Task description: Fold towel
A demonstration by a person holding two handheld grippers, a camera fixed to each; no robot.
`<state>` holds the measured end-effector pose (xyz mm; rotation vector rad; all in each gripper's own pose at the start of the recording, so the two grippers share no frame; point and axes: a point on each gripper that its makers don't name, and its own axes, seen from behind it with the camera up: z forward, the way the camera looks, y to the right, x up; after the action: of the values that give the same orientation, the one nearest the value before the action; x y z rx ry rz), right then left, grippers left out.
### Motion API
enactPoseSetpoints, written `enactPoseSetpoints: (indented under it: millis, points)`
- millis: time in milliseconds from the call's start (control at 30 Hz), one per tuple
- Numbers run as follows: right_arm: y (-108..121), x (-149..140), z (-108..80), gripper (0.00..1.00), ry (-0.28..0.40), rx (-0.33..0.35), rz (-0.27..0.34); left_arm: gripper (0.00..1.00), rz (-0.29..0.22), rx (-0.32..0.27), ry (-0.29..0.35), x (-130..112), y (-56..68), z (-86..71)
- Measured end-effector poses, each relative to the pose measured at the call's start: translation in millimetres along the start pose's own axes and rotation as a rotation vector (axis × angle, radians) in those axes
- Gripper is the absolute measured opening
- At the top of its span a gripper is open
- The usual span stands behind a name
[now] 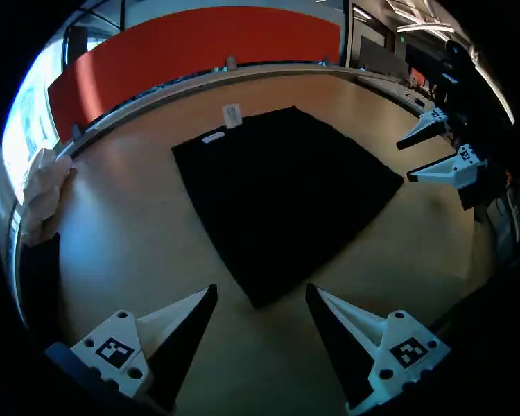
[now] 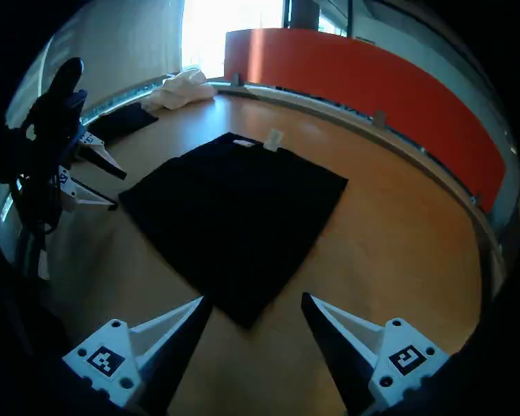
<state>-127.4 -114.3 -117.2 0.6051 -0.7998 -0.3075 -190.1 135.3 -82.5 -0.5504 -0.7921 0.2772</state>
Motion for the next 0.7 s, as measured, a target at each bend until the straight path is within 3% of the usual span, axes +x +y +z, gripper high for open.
enactPoseSetpoints:
  millis: [200,433,700]
  points:
    - [-3.6,-11.0,5.9,0.80,-0.032,0.035,0.007,0.90,-0.034,-0.002,-0.022,-5.2,0.2,6.1]
    - [-0.6,-15.8,9.7,0.58,-0.044,0.040,0.013,0.75,-0.026,0.008,-0.038,-6.1,-1.2,6.7]
    - [-3.8,-27.3,12.0,0.46,-0.076,0.058,0.023,0.70,-0.031,0.017,-0.038,-6.2,1.0,6.5]
